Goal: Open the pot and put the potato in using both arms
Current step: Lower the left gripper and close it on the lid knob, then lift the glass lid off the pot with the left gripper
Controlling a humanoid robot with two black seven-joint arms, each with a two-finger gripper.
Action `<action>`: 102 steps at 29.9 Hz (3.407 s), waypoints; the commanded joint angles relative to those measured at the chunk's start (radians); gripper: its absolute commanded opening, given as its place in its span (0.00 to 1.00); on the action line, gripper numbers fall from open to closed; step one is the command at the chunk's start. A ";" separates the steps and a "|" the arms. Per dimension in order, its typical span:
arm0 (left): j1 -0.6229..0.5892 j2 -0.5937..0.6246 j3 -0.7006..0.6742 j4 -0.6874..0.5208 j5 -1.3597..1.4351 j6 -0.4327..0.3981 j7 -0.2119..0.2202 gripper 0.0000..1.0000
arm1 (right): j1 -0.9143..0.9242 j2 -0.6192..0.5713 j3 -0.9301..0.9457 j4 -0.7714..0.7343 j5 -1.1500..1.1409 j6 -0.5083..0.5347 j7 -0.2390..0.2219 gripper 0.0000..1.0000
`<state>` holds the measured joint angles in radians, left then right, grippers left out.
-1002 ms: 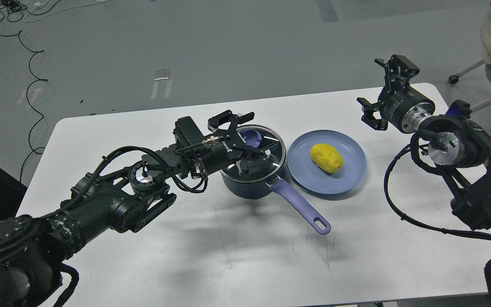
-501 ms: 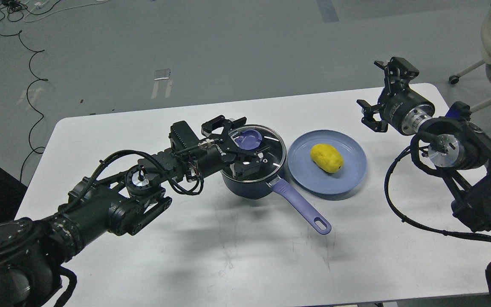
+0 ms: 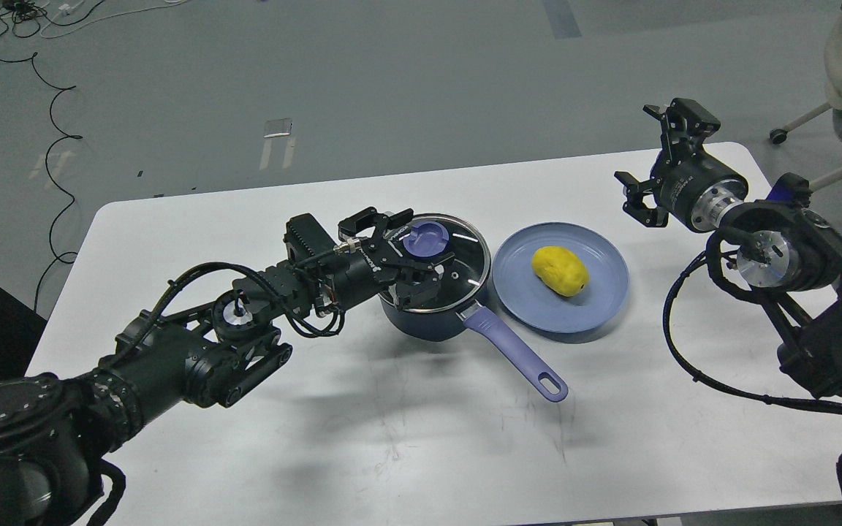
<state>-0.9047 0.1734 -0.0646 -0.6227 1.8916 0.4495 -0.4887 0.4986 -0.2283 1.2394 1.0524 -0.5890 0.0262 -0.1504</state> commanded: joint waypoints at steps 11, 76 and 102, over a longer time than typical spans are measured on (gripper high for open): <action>0.000 0.000 0.003 0.000 -0.032 0.018 0.000 0.91 | -0.006 -0.002 0.002 -0.003 -0.002 0.000 0.005 1.00; 0.125 0.337 0.043 0.058 -0.276 0.039 0.000 0.47 | 0.018 0.000 -0.028 -0.018 -0.009 -0.002 0.005 1.00; 0.231 0.334 0.043 0.057 -0.279 0.039 0.000 0.77 | 0.029 -0.011 -0.032 -0.011 -0.009 -0.002 0.005 1.00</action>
<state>-0.6801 0.5092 -0.0216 -0.5666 1.6160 0.4895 -0.4885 0.5260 -0.2381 1.2072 1.0386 -0.5982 0.0245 -0.1440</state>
